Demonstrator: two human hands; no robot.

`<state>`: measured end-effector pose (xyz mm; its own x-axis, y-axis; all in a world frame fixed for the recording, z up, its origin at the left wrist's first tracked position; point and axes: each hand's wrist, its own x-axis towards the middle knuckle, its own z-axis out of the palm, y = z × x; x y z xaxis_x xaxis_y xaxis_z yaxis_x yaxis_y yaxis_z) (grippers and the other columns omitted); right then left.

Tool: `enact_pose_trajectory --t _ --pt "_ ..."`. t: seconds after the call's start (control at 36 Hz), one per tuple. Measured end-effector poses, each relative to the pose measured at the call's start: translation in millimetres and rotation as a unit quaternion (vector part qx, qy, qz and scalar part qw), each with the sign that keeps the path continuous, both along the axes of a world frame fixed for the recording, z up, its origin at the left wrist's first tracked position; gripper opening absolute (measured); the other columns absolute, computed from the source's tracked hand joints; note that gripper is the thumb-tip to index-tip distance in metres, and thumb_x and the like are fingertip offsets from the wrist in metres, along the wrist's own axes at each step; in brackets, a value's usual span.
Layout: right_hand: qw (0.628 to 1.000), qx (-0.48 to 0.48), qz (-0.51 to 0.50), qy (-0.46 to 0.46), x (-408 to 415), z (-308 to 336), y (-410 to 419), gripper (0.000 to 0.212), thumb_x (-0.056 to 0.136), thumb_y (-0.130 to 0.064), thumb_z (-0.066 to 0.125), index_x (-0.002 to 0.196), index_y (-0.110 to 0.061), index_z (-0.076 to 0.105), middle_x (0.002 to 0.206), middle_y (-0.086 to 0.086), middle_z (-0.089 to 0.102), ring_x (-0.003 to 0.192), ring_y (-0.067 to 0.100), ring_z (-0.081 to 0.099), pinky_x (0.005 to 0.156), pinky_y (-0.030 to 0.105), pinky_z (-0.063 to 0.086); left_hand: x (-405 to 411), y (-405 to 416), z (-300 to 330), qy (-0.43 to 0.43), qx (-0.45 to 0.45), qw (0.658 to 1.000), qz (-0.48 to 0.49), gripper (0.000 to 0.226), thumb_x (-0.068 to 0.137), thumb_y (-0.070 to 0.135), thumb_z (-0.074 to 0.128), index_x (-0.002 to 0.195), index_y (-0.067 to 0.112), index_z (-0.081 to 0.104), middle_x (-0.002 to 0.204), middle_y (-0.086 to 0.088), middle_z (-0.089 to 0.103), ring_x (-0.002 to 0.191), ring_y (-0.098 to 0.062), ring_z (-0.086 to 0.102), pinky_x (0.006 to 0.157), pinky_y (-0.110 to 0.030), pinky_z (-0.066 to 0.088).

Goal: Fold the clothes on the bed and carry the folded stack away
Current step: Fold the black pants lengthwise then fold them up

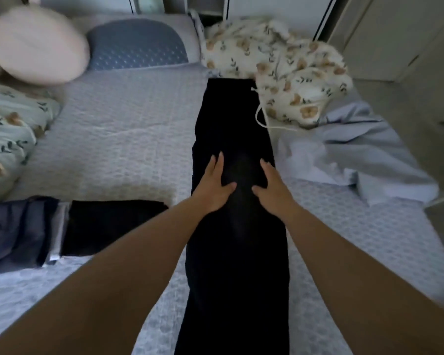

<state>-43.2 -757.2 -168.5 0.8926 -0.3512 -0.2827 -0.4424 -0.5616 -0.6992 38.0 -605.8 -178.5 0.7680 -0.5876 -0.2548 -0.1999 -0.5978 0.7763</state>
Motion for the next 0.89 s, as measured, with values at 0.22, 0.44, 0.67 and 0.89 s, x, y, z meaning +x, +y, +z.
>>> enact_pose_trajectory --t 0.22,0.44,0.67,0.89 --pt "0.971 0.054 0.049 0.226 -93.1 -151.3 39.5 0.065 0.096 -0.033 0.051 0.151 -0.023 0.019 0.157 -0.001 0.016 0.142 0.019 0.022 0.111 0.028 0.023 -95.8 47.6 -159.7 0.124 0.204 0.968 -0.073 0.071 0.096 0.044 0.047 0.152 0.028 0.007 0.16 0.005 0.001 0.147 -0.02 0.006 0.116 -0.036 0.016" --pt "0.937 0.175 0.061 0.297 -196.3 -237.5 56.3 0.052 0.101 -0.02 0.043 0.149 -0.017 0.024 0.157 0.004 0.012 0.141 0.026 0.025 0.106 0.029 0.03 -179.3 105.3 -239.6 0.331 0.156 0.929 0.055 0.06 0.097 0.023 0.053 0.149 0.014 0.023 0.147 -0.011 0.025 0.121 -0.032 0.046 0.098 -0.038 0.043" --pt "0.951 0.086 0.004 0.299 -287.7 -261.7 80.8 0.045 0.099 -0.018 0.047 0.143 -0.016 0.036 0.155 0.003 0.018 0.136 0.026 0.031 0.108 0.035 0.032 -253.5 127.9 -258.5 0.313 0.203 0.921 0.116 0.055 0.094 0.033 0.057 0.141 0.012 0.037 0.118 -0.01 0.058 0.099 -0.029 0.059 0.082 -0.04 0.05" --pt "0.958 -0.014 -0.166 0.231 -297.7 -264.1 67.5 0.052 0.09 -0.017 0.058 0.138 -0.009 0.039 0.137 0.013 0.038 0.119 0.033 0.045 0.093 0.044 0.043 -297.0 115.8 -260.9 0.307 0.184 0.908 0.218 0.058 0.089 0.034 0.065 0.137 0.014 0.039 0.115 -0.01 0.061 0.099 -0.03 0.061 0.081 -0.039 0.052"
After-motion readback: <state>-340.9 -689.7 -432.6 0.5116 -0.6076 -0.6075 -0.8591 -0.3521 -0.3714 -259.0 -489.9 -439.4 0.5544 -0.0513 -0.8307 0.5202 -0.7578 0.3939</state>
